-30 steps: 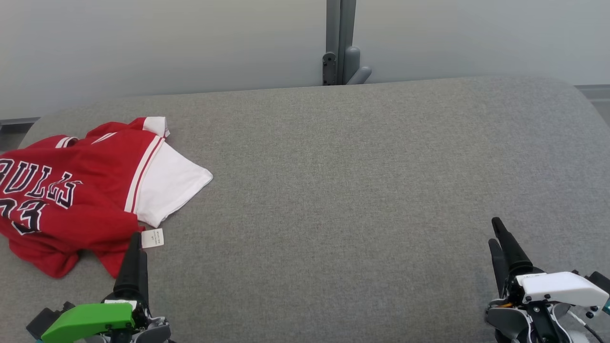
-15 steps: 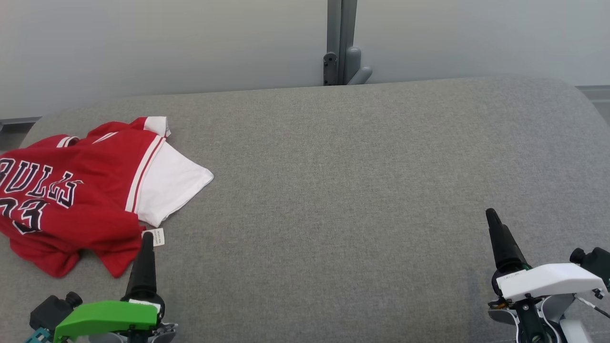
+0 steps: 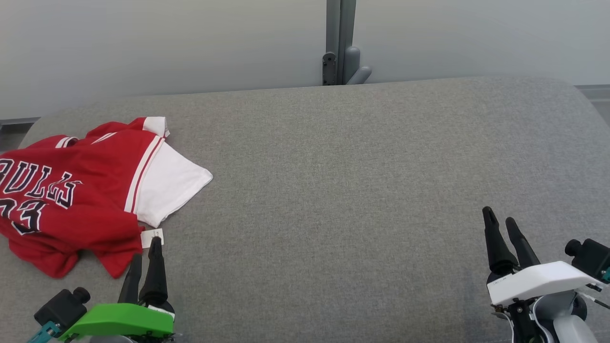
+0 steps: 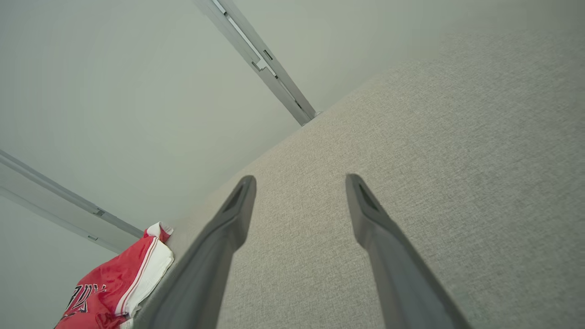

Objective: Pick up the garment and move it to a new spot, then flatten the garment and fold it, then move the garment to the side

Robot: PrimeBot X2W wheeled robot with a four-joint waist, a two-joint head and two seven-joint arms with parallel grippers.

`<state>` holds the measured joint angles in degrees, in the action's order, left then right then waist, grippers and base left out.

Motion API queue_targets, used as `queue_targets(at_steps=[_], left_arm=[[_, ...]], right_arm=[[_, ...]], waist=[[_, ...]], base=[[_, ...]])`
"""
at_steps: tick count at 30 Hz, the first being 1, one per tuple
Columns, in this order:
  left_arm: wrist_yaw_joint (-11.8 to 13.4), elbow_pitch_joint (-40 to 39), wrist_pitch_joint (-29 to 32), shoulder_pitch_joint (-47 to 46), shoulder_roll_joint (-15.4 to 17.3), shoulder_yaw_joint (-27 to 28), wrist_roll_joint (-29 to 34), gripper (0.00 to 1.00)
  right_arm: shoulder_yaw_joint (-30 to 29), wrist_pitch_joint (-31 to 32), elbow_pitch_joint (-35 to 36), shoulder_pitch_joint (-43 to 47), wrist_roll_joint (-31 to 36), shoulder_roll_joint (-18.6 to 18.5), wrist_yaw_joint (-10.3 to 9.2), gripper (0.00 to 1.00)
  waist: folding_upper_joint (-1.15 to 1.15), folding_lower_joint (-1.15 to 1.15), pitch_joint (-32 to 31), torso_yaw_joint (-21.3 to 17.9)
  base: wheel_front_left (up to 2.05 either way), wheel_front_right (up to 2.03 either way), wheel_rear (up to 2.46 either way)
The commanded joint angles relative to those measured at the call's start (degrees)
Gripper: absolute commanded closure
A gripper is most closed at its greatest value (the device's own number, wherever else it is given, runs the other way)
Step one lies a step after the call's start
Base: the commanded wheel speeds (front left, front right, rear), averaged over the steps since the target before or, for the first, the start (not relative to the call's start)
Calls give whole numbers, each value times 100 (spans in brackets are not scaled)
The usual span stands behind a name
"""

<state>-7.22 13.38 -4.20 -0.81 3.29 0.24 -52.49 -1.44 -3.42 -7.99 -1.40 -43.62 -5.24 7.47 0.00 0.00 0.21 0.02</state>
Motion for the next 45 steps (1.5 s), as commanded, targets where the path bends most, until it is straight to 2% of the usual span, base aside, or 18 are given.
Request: queue_targets(at_steps=[1, 14, 45], left_arm=[[-21, -53, -66, -12, 69, -7, 232, 0], [-24, -192, -285, 58, 97, -38, 1319, 0], [-30, -157, -721, 209, 176, -181, 3143, 0]], right_arm=[[16, -68, 97, -66, 230, -72, 2, 0], [-50, -310, 85, -58, 1313, -132, 2, 0], [-45, -779, 66, 33, 3174, -42, 3, 0]], waist=[[0, 0, 0, -2], [0, 0, 22, -2], [0, 0, 72, -48]], base=[[0, 0, 0], [0, 0, 0], [0, 0, 0]])
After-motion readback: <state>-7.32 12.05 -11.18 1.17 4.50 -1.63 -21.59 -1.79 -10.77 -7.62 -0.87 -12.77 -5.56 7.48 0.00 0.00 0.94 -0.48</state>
